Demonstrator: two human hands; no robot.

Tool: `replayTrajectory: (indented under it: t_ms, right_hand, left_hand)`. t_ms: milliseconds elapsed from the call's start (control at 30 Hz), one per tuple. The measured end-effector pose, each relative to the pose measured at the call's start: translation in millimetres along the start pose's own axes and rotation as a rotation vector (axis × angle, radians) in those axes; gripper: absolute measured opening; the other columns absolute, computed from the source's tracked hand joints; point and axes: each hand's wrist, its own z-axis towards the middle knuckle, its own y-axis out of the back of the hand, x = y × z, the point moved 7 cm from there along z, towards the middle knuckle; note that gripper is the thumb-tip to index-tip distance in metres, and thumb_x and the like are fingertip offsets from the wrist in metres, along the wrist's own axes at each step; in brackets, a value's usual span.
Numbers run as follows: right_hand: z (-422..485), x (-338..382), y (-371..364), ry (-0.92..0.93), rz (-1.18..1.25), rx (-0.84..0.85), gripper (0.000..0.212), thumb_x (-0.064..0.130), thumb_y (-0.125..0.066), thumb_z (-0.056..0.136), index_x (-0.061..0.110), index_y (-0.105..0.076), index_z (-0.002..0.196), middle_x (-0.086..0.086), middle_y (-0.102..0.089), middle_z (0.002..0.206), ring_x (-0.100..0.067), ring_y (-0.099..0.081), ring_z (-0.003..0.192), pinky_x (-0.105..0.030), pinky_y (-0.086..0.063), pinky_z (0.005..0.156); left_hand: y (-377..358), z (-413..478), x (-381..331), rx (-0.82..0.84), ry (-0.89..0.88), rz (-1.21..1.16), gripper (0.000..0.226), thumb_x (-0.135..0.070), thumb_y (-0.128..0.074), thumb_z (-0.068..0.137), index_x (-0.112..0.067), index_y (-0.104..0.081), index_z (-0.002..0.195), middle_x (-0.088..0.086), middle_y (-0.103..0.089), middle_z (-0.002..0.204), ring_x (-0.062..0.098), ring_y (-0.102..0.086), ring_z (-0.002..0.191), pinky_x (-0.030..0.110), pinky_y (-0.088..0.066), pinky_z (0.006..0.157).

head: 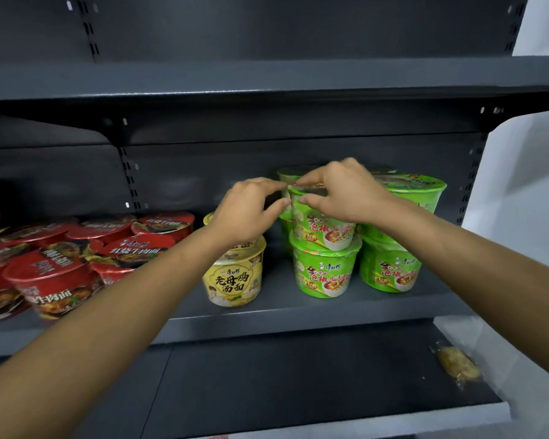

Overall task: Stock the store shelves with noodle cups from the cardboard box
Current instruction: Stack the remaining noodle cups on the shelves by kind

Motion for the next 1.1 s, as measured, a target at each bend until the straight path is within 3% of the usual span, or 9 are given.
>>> replayTrajectory:
  t_ms: [133, 233, 533, 733, 867, 1100]
  right_hand:
    - [11.9, 46.9, -10.4, 0.101, 0.06, -0.002, 0.04, 0.034, -0.059, 0.089, 0.021, -0.06, 0.127, 0.002, -0.06, 0.13, -0.021, -0.051, 0.125, -0.03, -0.039, 0.104]
    - [19.8, 89.2, -18.4, 0.169, 0.122, 0.013, 0.04, 0.033, -0.059, 0.09, 0.02, -0.06, 0.127, 0.003, -0.06, 0.131, -0.018, -0.05, 0.126, -0.029, -0.035, 0.106]
    - [32.0, 255.8, -52.2, 0.334, 0.302, 0.077, 0.029, 0.031, -0.061, 0.088, 0.025, -0.068, 0.116, 0.003, -0.069, 0.114, -0.02, -0.059, 0.112, -0.034, -0.046, 0.097]
    - [18.7, 376.5, -77.5, 0.442, 0.355, 0.138, 0.03, 0.03, -0.058, 0.091, 0.022, -0.067, 0.118, 0.0, -0.068, 0.117, -0.023, -0.057, 0.114, -0.034, -0.038, 0.098]
    - [2.4, 443.5, -103.7, 0.477, 0.447, 0.237, 0.022, 0.028, -0.061, 0.089, 0.02, -0.072, 0.107, -0.004, -0.072, 0.104, -0.021, -0.063, 0.097, -0.036, -0.046, 0.089]
    - [-33.7, 550.6, -154.7, 0.582, 0.539, 0.424, 0.027, 0.024, -0.064, 0.089, 0.021, -0.069, 0.115, 0.001, -0.069, 0.114, -0.015, -0.061, 0.105, -0.024, -0.043, 0.091]
  left_hand:
    - [22.1, -24.4, 24.8, 0.002, 0.071, 0.074, 0.045, -0.041, -0.052, 0.089, -0.017, -0.061, 0.126, 0.006, -0.063, 0.125, 0.024, -0.056, 0.117, 0.038, -0.047, 0.095]
    - [45.1, -50.6, 46.4, -0.01, 0.112, 0.118, 0.035, -0.032, -0.057, 0.091, -0.017, -0.063, 0.122, 0.006, -0.065, 0.121, 0.024, -0.058, 0.112, 0.037, -0.048, 0.091]
    - [140.6, -168.8, 120.8, -0.064, 0.306, 0.221, 0.029, -0.028, -0.058, 0.088, -0.011, -0.071, 0.108, 0.01, -0.07, 0.109, 0.029, -0.063, 0.1, 0.04, -0.051, 0.084]
    - [196.4, -267.4, 174.4, -0.025, 0.465, 0.267, 0.037, -0.035, -0.05, 0.082, -0.012, -0.073, 0.098, 0.014, -0.072, 0.092, 0.036, -0.064, 0.088, 0.035, -0.047, 0.07]
    - [222.8, -338.0, 195.3, 0.015, 0.565, 0.269, 0.044, -0.041, -0.046, 0.08, -0.017, -0.073, 0.105, 0.013, -0.073, 0.095, 0.033, -0.065, 0.089, 0.041, -0.051, 0.075]
    - [246.0, -456.1, 235.2, 0.11, 0.69, 0.279, 0.039, -0.039, -0.046, 0.084, -0.021, -0.072, 0.108, 0.005, -0.073, 0.097, 0.028, -0.064, 0.092, 0.038, -0.05, 0.077]
